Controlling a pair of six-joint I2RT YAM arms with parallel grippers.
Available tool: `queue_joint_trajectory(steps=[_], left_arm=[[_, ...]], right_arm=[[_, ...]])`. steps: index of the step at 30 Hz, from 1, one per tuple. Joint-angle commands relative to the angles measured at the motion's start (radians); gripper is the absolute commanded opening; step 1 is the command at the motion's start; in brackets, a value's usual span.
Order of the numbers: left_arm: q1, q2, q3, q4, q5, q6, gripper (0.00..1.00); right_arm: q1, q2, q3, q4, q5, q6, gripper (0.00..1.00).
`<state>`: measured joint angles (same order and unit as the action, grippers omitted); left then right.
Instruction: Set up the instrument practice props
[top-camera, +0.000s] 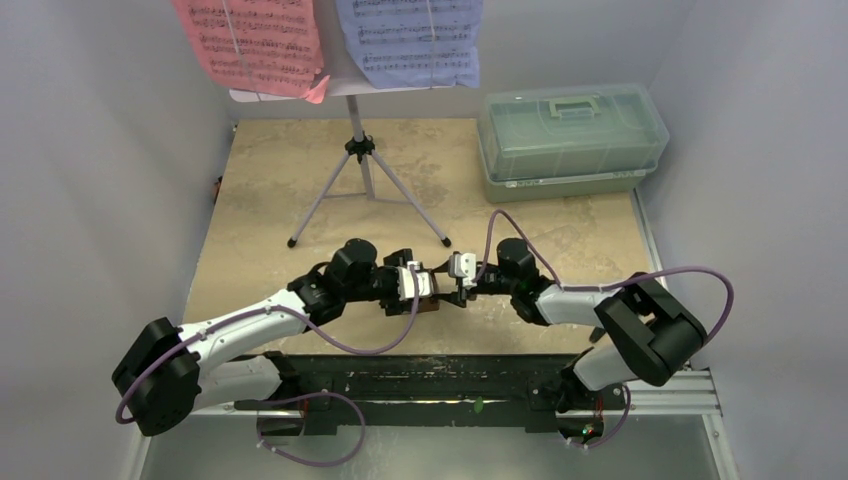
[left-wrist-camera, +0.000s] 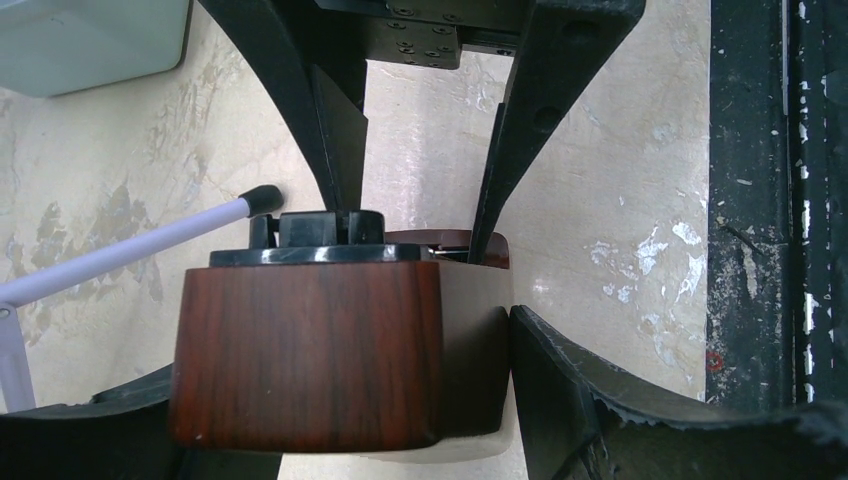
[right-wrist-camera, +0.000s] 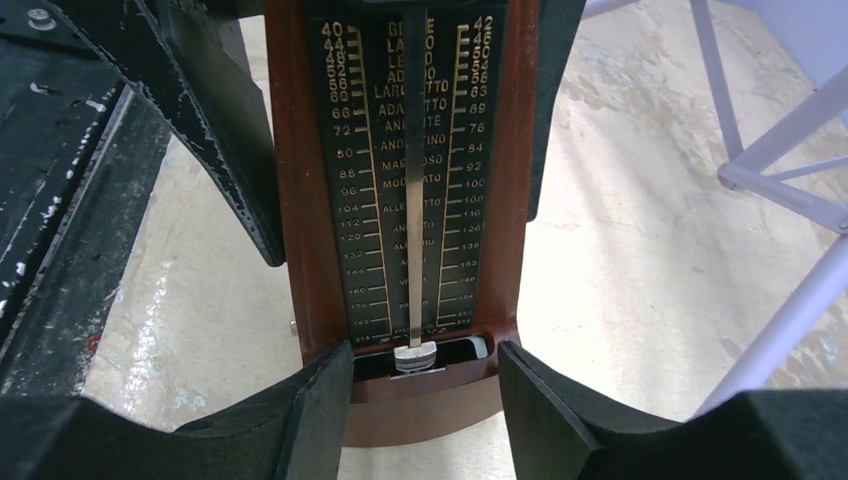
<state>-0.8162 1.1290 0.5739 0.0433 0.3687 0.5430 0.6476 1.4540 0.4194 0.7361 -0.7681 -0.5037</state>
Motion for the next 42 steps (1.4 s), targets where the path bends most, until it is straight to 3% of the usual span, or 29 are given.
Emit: queue_joint_trajectory(steps=[1,3,8,18,33,42], left_arm=[[-0.028,0.011,-0.021,0.012,0.025,0.022,0.24],[-0.028,0.016,-0.014,0.001,0.03,0.025,0.24],[-0.028,0.018,-0.014,0.003,0.031,0.024,0.24],[-0.029,0.022,-0.017,0.003,0.023,0.027,0.23],[-0.031,0.037,-0.007,-0.007,0.034,0.03,0.21],[-0.031,0.041,-0.006,-0.004,0.034,0.03,0.21]], right_arm=[[0.014,-0.045,-0.037,0.068,0.042,0.04,0.59],[0.014,-0.048,-0.039,0.066,0.043,0.041,0.57],[-0.004,-0.071,-0.04,0.048,0.028,0.037,0.4],[-0.006,-0.149,-0.044,-0.06,0.072,0.026,0.39],[0.007,-0.021,0.028,-0.08,0.042,-0.039,0.33],[0.018,-0.012,0.053,-0.103,0.055,-0.073,0.18]])
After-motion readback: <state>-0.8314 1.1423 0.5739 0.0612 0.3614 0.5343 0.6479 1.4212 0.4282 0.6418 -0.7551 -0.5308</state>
